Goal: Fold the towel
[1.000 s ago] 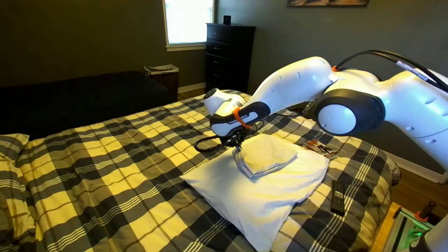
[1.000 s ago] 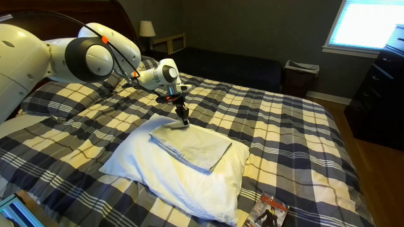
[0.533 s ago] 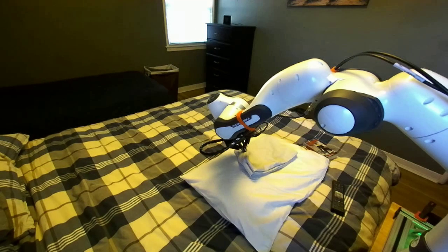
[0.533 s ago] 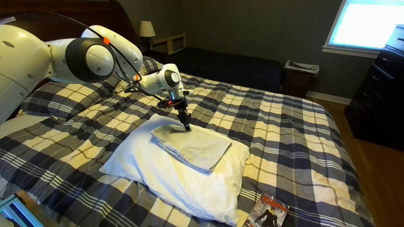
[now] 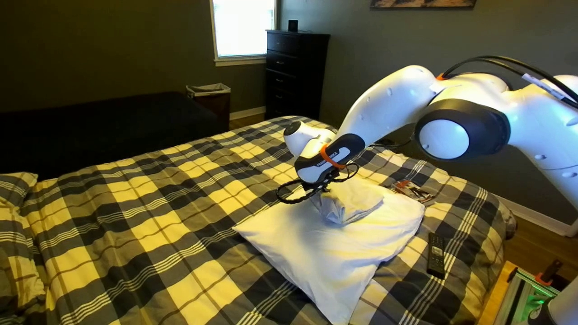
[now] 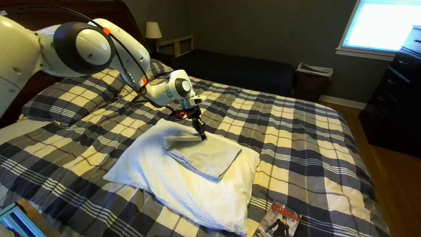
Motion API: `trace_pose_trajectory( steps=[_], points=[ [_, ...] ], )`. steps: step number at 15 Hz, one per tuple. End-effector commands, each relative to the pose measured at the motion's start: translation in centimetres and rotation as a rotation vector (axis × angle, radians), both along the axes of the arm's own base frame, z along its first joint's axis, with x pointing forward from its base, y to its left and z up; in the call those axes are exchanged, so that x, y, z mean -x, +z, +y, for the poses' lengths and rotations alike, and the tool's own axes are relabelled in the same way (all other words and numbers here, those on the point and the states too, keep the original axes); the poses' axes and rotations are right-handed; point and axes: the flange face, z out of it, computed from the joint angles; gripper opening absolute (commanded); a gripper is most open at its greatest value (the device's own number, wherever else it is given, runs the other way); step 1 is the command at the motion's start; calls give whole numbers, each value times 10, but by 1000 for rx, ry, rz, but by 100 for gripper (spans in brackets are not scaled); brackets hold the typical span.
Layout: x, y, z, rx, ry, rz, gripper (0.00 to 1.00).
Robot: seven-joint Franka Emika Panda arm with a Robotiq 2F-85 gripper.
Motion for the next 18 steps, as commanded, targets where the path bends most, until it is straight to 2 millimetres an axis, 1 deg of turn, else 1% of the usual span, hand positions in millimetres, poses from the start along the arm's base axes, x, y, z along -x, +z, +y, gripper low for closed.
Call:
trace_pose_trajectory(
  steps=[1, 5, 10, 14, 18],
  points=[
    [27, 12, -7, -42, 12, -88, 1],
    [55, 17, -15, -105, -1, -88, 1],
    [88, 29, -39, -79, -78, -82, 1],
    [102, 35, -63, -53, -119, -78, 1],
    [109, 30, -80, -26, -124, -64, 1]
  ],
)
